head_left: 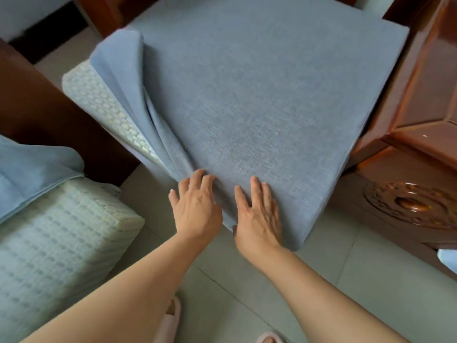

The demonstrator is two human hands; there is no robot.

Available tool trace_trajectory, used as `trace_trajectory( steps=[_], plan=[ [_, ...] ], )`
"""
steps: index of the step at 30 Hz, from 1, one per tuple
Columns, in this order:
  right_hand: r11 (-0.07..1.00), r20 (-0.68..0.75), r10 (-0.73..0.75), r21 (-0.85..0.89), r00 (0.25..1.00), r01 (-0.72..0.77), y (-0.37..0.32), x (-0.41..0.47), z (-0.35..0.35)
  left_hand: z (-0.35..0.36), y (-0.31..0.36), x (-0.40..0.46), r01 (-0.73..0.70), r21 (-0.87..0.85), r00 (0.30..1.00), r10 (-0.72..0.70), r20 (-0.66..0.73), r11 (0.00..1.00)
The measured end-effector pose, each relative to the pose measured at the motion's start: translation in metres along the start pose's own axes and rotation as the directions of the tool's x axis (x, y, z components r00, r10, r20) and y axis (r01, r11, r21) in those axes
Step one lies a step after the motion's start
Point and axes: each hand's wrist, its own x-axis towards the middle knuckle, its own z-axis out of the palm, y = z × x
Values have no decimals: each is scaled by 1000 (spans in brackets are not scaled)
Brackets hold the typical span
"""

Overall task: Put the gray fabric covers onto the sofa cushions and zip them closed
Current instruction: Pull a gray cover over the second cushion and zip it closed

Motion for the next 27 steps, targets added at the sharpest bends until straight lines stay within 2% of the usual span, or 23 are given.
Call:
trace_trajectory(
  steps=[2, 5, 8, 10, 12, 16, 19, 23, 25, 27],
  plan=[
    [1000, 11, -13, -20, 1000, 14, -17, 12, 1, -12, -16, 18, 67, -79, 997, -70, -35, 995],
    [999, 11, -28, -47, 1000, 28, -42, 30, 1, -28, -38, 44, 69, -245, 984, -106, -143, 967],
    [998, -27, -4, -69, 1000, 2, -70, 54, 5, -45, -56, 71, 146, -462, 958, -242, -155, 875],
    [996, -97, 32, -80, 995, -40, -93, 69, 14, -52, -70, 87, 267, -501, 936, -345, -68, 823],
    [991, -187, 111, -51, 976, -123, -117, 82, 18, -55, -86, 103, 355, -516, 921, -385, 53, 780],
    [970, -139, 227, -51, 964, -236, -143, 105, 22, -57, -108, 129, 515, -540, 855, -445, 267, 666],
    [959, -149, 271, -48, 951, -281, -149, 110, 22, -56, -112, 140, 570, -612, 810, -500, 306, 548],
    [951, -142, 298, -47, 944, -307, -154, 112, 23, -56, -104, 143, 654, -660, 713, -592, 376, 368],
    [951, -151, 296, -45, 943, -306, -155, 114, 23, -57, -102, 145, 667, -670, 700, -582, 414, 325],
    [951, -155, 298, -38, 942, -308, -157, 116, 24, -58, -103, 147, 664, -672, 717, -533, 449, 327]
  ],
)
